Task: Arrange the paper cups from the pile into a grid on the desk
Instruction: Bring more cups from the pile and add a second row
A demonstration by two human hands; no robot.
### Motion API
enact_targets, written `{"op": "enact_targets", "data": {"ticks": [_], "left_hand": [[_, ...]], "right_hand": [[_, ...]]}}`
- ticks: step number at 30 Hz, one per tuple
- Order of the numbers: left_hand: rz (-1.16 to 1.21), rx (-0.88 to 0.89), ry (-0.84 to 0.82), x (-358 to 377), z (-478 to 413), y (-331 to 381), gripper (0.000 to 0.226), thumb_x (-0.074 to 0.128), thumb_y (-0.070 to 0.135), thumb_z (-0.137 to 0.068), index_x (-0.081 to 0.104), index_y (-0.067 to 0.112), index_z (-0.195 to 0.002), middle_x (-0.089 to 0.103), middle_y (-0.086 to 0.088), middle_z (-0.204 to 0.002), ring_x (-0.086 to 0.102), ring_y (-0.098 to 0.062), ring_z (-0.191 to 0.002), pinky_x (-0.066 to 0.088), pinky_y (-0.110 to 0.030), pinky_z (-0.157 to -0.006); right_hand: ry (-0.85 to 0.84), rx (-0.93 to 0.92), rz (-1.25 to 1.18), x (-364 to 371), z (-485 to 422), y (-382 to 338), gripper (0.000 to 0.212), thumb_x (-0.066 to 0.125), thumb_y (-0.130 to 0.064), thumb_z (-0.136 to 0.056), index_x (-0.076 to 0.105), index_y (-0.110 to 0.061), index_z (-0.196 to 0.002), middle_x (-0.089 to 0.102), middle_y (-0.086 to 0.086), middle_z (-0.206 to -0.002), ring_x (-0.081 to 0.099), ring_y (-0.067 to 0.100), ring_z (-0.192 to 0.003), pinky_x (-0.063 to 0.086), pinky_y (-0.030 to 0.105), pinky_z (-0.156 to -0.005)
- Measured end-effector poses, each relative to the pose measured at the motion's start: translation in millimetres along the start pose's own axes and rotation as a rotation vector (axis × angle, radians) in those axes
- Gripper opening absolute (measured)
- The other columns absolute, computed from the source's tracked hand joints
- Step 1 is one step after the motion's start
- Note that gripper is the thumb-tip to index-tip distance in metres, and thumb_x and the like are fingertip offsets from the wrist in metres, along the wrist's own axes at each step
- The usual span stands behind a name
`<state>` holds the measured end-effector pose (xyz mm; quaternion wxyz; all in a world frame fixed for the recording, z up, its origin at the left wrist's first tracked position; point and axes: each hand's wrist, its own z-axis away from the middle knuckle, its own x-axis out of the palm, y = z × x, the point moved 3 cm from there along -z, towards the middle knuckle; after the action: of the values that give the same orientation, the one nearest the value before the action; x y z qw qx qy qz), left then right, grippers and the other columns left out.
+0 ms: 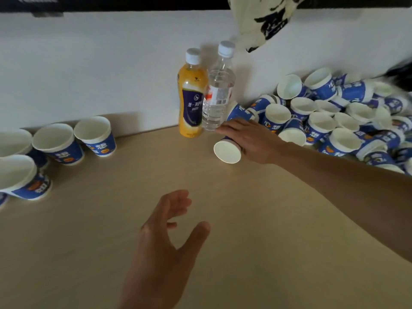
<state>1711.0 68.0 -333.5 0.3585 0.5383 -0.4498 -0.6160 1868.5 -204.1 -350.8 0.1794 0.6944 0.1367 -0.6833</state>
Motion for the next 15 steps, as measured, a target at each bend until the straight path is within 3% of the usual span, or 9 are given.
{"op": "enact_targets", "data": {"ticks": [6,11,14,15], "left_hand": [[-0.014,-0.03,-0.017,24.7,-9.5,-5.5,0.058,0.063,0.063,-0.062,0.057,0.042,-0.116,0.066,0.031,-0.109,0.063,0.005,-0.108,0.052,-0.029,-0.088],[-0.032,-0.054,-0.035,44.6,-15.7,-7.1,0.062,0.075,0.055,-0.061,0.055,0.044,-0.119,0.064,0.032,-0.114,0.06,0.005,-0.111,0.051,-0.028,-0.091],[-0.006,-0.063,0.014,55.2,-28.9,-3.5,0.066,0.086,0.047,-0.064,0.056,0.039,-0.122,0.064,0.027,-0.117,0.059,0.003,-0.113,0.053,-0.031,-0.092],[0.019,-0.071,0.038,58.3,-34.8,-1.2,0.069,0.089,0.046,-0.064,0.056,0.038,-0.124,0.063,0.026,-0.118,0.059,0.003,-0.113,0.053,-0.031,-0.093]], "right_hand": [[-0.003,-0.075,-0.097,7.3,2.7,11.0,0.06,0.076,-0.013,-0.075,0.054,-0.024,-0.13,0.056,-0.005,-0.131,0.05,0.021,-0.124,0.038,0.041,-0.102],[0.167,0.119,-0.526,-1.9,22.8,2.7,0.065,0.08,-0.031,-0.07,0.048,-0.023,-0.127,0.063,-0.006,-0.109,0.061,0.018,-0.102,0.051,0.044,-0.088],[0.248,0.262,-0.844,-15.2,47.8,-15.9,0.072,0.089,-0.025,-0.069,0.048,-0.02,-0.127,0.063,-0.012,-0.106,0.061,0.001,-0.099,0.05,0.019,-0.086],[0.261,0.273,-0.9,-18.7,55.8,-22.1,0.072,0.091,-0.023,-0.068,0.05,-0.019,-0.127,0.064,-0.013,-0.107,0.061,0.001,-0.1,0.05,0.018,-0.086]]}}
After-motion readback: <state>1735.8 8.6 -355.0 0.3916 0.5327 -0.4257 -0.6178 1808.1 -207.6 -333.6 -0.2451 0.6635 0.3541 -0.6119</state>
